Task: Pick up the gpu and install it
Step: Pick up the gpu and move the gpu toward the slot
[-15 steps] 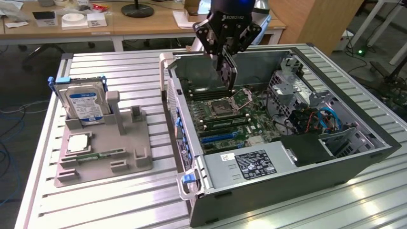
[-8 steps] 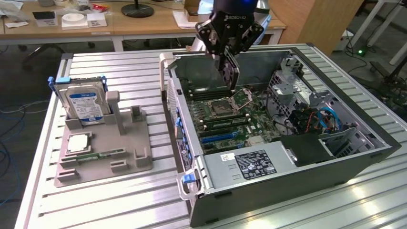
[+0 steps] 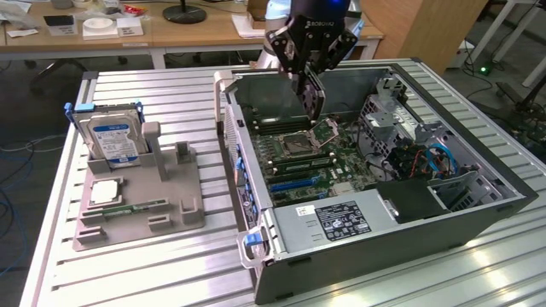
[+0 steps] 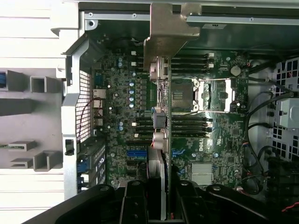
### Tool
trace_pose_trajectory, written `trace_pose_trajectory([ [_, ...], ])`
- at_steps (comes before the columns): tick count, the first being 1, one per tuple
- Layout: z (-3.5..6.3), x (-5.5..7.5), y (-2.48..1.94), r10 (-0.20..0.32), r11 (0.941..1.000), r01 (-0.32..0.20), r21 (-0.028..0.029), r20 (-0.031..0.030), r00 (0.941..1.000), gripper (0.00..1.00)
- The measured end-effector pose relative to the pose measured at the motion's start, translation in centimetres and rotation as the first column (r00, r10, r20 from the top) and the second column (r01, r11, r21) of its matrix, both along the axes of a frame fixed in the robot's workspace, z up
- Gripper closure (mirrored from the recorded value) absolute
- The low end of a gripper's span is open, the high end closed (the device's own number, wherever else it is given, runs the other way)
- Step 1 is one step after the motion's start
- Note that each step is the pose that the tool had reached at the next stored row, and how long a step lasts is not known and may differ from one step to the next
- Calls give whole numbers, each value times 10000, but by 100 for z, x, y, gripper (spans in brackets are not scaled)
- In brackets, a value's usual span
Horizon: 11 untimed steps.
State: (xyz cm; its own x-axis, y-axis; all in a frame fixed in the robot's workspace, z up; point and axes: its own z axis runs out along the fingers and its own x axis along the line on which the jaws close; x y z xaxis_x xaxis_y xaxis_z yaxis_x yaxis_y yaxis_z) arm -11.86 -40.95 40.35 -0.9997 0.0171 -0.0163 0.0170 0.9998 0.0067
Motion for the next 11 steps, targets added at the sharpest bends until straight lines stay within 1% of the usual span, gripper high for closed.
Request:
trace_pose_trajectory([
  [3, -1, 32, 0, 0, 10000, 0, -1, -1, 10000, 72],
  [11, -5, 169, 0, 0, 10000, 0, 0, 0, 10000, 72],
])
